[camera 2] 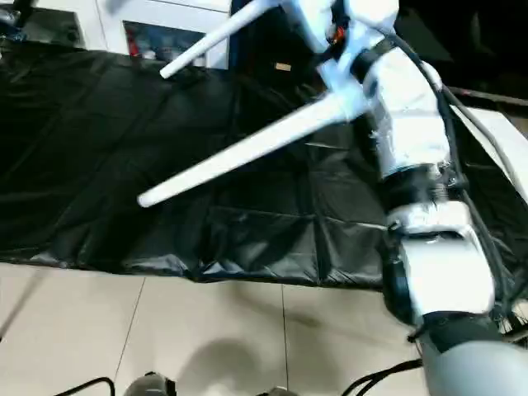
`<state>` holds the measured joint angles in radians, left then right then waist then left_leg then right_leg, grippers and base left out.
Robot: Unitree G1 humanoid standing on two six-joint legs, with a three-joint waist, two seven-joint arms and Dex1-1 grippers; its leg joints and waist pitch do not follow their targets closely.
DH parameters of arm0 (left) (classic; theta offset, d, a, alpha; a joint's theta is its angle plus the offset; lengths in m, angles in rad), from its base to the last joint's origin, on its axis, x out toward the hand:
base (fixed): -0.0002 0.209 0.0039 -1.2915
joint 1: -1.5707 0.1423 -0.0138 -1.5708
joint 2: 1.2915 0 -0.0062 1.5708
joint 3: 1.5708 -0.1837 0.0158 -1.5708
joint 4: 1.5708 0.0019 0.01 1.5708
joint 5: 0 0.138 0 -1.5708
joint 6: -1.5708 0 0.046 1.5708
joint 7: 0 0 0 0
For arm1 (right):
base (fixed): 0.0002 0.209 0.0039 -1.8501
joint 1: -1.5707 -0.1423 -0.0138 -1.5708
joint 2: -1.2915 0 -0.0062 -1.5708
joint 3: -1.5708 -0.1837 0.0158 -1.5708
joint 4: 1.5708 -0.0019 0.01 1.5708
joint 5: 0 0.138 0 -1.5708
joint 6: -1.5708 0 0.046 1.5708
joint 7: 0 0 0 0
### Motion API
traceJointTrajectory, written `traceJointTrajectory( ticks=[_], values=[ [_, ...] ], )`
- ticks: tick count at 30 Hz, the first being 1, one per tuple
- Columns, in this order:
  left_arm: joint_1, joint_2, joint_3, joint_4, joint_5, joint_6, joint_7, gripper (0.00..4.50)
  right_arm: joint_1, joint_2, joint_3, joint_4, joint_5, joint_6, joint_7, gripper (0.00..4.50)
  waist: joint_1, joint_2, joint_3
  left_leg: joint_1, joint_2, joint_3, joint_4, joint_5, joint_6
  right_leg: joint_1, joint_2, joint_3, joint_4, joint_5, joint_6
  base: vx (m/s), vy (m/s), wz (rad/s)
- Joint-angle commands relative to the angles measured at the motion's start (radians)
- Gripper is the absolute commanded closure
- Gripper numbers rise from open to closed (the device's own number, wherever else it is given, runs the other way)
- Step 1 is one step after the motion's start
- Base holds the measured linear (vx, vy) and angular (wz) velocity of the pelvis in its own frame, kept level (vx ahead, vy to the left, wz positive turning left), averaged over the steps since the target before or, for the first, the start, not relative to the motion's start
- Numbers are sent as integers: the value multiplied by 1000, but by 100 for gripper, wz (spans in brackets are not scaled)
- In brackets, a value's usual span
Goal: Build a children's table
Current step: Flip table
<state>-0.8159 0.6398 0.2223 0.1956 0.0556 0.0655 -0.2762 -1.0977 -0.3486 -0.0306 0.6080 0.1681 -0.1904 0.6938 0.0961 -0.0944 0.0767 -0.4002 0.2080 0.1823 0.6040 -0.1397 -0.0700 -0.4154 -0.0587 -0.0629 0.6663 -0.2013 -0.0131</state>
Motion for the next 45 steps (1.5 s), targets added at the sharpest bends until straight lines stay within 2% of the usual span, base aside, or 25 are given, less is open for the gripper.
traceJointTrajectory(
  ticks=[1, 3, 5, 7, 10, 11, 13, 14, 15, 17, 18, 19, 20, 21, 23, 24, 27, 29, 31, 34, 35, 37, 39, 42, 45],
  values=[
    [35, -41, 5, 64, -40, 82, 27, 217, 1, -4, 18, -17, 11, -10, 35, 0, 5, 7, -75, 28, 23, -9, -57, -275, -49, 38, -75, 49, -93, -278, -129, 0, 0, 0],
    [33, -44, 8, 61, -41, 89, 33, 218, 5, -3, 19, -22, 14, -11, 43, 0, 3, 5, -73, 31, 24, -11, -58, -302, -55, 34, -74, 47, -95, -311, -127, 0, 0, 0],
    [30, -46, 12, 59, -41, 98, 40, 219, 10, -2, 19, -32, 20, -8, 55, 0, 6, 9, -72, 36, 24, -13, -60, -335, -58, 29, -75, 47, -100, -346, -122, 0, 0, 0],
    [23, -51, 22, 64, -49, 116, 47, 221, 22, 6, 11, -62, 52, 7, 86, 0, 8, 8, -71, 36, 24, -14, -60, -356, -60, 28, -76, 47, -102, -368, -115, 0, 0, 0],
    [20, -58, 33, 67, -56, 131, 54, 226, 58, 24, -17, -165, 167, 73, 165, 0, 13, 7, -73, 36, 25, -16, -62, -353, -52, 30, -76, 47, -103, -358, -105, 0, 0, 0],
    [20, -58, 33, 67, -56, 131, 54, 228, 58, 24, -17, -166, 168, 73, 166, 0, 17, 10, -73, 39, 27, -17, -64, -357, -49, 27, -76, 47, -104, -350, -105, 0, 0, 0],
    [20, -61, 39, 66, -59, 141, 55, 231, 82, 26, -24, -233, 235, 125, 203, 0, 22, 11, -76, 44, 28, -17, -63, -354, -52, 27, -76, 46, -103, -324, -116, 0, 0, 0],
    [22, -63, 47, 72, -67, 144, 50, 232, 119, 19, -25, -323, 315, 206, 246, 0, 26, 13, -75, 41, 28, -18, -67, -346, -49, 30, -74, 46, -100, -302, -117, 0, 0, 0],
    [24, -63, 51, 80, -74, 134, 44, 234, 138, 12, -21, -360, 343, 240, 261, 0, 31, 13, -76, 41, 29, -19, -68, -342, -50, 32, -75, 46, -100, -296, -114, 0, 0, 0],
    [24, -63, 54, 93, -87, 107, 23, 244, 160, 4, -13, -386, 351, 273, 263, 0, 35, 13, -79, 38, 28, -21, -70, -327, -55, 36, -77, 45, -98, -282, -110, 0, 0, 0],
    [24, -64, 55, 100, -95, 92, 12, 247, 171, 1, -7, -393, 346, 287, 258, 0, 42, 14, -78, 42, 27, -19, -69, -325, -59, 31, -77, 46, -103, -281, -108, 0, 0, 0],
    [31, -66, 50, 119, -114, 23, -34, 247, 221, -12, 27, -391, 285, 316, 232, 0, 45, 12, -78, 42, 26, -19, -70, -324, -65, 31, -78, 46, -104, -278, -110, 0, 0, 0],
    [33, -66, 49, 121, -117, 12, -42, 249, 235, -15, 36, -390, 269, 325, 225, 0, 48, 13, -78, 42, 27, -20, -72, -321, -71, 32, -78, 45, -104, -277, -106, 0, 0, 0],
    [43, -68, 47, 128, -120, -15, -57, 254, 290, -27, 71, -390, 217, 338, 220, 0, 51, 16, -78, 48, 28, -20, -74, -343, -84, 27, -79, 45, -106, -279, -107, 0, 0, 0],
    [48, -69, 47, 131, -121, -22, -60, 261, 316, -32, 86, -392, 198, 339, 223, 0, 51, 13, -82, 49, 30, -24, -77, -375, -98, 31, -81, 41, -104, -275, -111, 0, 0, 0],
    [48, -69, 47, 131, -121, -22, -60, 263, 316, -32, 86, -392, 198, 339, 223, 0, 54, 10, -85, 48, 30, -24, -76, -373, -99, 34, -82, 40, -102, -261, -112, 0, 0, 0],
    [61, -63, 42, 137, -109, -31, -58, 269, 430, -30, 92, -410, 195, 391, 186, 0, 59, 11, -85, 47, 32, -26, -78, -369, -99, 35, -83, 40, -100, -242, -118, 0, 0, 0],
    [65, -55, 39, 134, -106, -41, -64, 272, 508, -34, 76, -387, 158, 383, 119, 0, 63, 11, -84, 51, 32, -25, -80, -378, -106, 33, -84, 40, -103, -235, -120, 0, 0, 0],
    [68, -48, 39, 131, -107, -44, -69, 274, 535, -27, 51, -365, 154, 378, 71, 0, 64, 6, -87, 45, 30, -26, -80, -365, -111, 40, -86, 39, -101, -220, -123, 0, 0, 0],
    [71, -41, 39, 131, -112, -49, -79, 275, 516, -4, 5, -282, 129, 348, -38, 0, 59, 3, -87, 41, 28, -25, -78, -349, -110, 43, -87, 40, -101, -227, -125, 0, 0, 0],
    [72, -39, 38, 131, -112, -50, -80, 276, 508, 1, -5, -258, 124, 336, -60, 0, 58, 4, -86, 43, 27, -23, -77, -346, -112, 38, -88, 41, -101, -241, -124, 0, 0, 0],
    [72, -33, 41, 146, -114, -72, -94, 277, 484, 26, -36, -201, 130, 321, -104, 0, 54, 0, -85, 44, 27, -23, -76, -352, -110, 38, -87, 40, -104, -267, -121, 0, 0, 0],
    [75, -28, 46, 150, -117, -82, -102, 277, 464, 50, -54, -162, 154, 304, -103, 0, 50, 4, -85, 43, 29, -25, -77, -359, -107, 38, -87, 39, -103, -263, -122, 0, 0, 0],
    [84, -20, 48, 140, -122, -76, -109, 278, 372, 99, -54, 14, 195, 221, -35, 0, 39, 7, -87, 42, 30, -27, -77, -378, -106, 38, -89, 37, -98, -244, -142, 0, 0, 0],
    [92, -13, 48, 130, -129, -63, -119, 278, 277, 133, -64, 184, 209, 166, -16, 0, 40, 9, -86, 42, 30, -25, -78, -365, -104, 40, -87, 38, -96, -216, -160, 0, 0, 0]
  ],
)
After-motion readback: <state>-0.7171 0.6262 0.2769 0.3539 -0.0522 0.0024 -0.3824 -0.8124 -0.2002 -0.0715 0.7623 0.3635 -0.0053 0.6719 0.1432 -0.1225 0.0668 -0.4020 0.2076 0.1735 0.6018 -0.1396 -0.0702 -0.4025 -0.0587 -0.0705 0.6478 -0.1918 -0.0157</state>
